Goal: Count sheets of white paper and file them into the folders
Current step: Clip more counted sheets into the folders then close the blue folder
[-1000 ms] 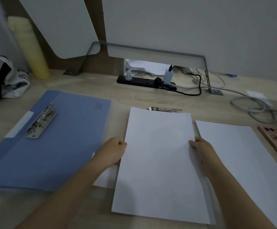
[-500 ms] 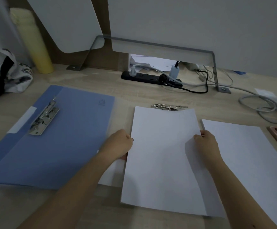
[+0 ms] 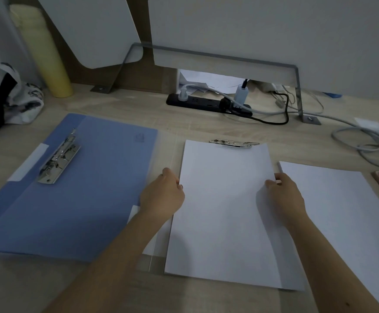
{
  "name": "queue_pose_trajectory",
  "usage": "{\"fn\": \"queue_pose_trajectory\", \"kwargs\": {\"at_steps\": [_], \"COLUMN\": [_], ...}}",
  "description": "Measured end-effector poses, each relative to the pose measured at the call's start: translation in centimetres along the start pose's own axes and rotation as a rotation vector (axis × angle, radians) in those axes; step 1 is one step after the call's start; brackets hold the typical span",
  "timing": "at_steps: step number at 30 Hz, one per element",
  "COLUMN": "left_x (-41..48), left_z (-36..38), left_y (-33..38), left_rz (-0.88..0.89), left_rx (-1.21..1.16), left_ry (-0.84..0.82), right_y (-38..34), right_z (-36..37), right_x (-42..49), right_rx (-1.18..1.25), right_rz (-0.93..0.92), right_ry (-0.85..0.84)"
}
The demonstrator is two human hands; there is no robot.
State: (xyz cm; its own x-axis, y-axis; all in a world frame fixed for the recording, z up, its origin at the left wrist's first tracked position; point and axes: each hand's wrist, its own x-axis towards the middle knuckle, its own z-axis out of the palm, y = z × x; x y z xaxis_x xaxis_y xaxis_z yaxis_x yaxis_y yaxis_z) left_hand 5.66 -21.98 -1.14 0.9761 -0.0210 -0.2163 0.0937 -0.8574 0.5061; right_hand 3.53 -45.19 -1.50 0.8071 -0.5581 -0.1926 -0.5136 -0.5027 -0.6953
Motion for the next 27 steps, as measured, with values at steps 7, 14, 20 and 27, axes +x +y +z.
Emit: {"fn": "queue_pose_trajectory", "kwargs": {"at_steps": [7,14,20,27], "left_x": [0.3,0.4,0.2,-0.3], "left_z": [-0.1,-0.1,-0.2,-0.4], "left_y": [0.0,-0.2,0.0,0.6], "left_rz": [0.004,0.001,0.010,0.051], "left_rx": [0.005,0.000,0.027,0.121], "left_ry": [0.015,-0.008,-0.012,-0.013], "right_y": [-0.1,0.1,-0.2,0.3], "right_z": [0.8,1.0,1.0,2.0], "right_x": [-0.4,-0.5,-0.8,-1.1], "right_rx": [-0.159,-0.216,-0.239,-0.463], "right_rz": [-0.059,-0.077,-0.101,-0.269], "right_ry": [0.086,0.097,0.096,0.197]}}
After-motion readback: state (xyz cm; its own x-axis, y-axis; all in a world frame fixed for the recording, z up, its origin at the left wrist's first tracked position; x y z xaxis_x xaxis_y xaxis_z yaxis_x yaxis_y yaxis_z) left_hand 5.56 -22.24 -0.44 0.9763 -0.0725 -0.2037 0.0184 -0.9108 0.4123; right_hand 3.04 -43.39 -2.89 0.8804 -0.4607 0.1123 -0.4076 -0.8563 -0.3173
